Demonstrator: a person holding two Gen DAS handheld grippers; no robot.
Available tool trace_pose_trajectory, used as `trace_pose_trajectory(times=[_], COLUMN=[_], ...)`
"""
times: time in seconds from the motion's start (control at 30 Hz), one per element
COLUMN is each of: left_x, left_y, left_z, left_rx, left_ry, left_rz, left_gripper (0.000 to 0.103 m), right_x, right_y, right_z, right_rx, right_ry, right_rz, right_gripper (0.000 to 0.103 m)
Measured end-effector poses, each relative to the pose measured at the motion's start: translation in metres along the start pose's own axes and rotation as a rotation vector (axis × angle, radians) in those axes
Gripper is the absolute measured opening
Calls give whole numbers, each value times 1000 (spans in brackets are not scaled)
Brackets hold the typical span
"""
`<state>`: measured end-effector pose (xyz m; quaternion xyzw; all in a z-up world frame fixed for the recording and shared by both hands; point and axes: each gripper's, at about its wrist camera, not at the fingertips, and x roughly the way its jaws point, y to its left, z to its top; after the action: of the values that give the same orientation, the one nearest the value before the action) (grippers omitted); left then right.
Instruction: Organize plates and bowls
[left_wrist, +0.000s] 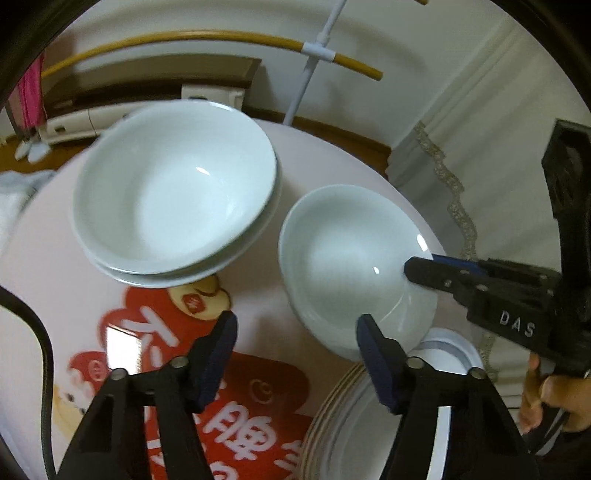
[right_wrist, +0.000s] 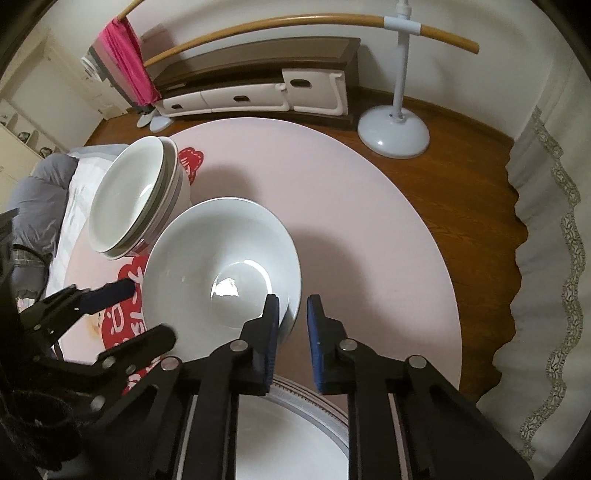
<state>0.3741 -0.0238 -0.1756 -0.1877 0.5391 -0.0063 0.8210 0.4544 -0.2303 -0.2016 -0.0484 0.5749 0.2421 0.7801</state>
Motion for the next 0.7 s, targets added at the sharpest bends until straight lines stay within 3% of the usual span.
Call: trace_pose_trajectory(times=[0.17,0.33,0.7], left_x=[11,18,32], left_y=[1,3,3], left_z=[9,22,34], left_rx=[-18,-16,-30], left_ry=[21,30,27], left_rz=[-15,-36,-18], left_gripper=[46,23,17], right_x=[2,2,-2], right_y=[3,3,9], right_z=[0,-1,-5], right_rx=[-7,-9,-12], right_ry=[-3,-9,-35], right_rz=[2,3,-7], right_gripper=[11,11,10])
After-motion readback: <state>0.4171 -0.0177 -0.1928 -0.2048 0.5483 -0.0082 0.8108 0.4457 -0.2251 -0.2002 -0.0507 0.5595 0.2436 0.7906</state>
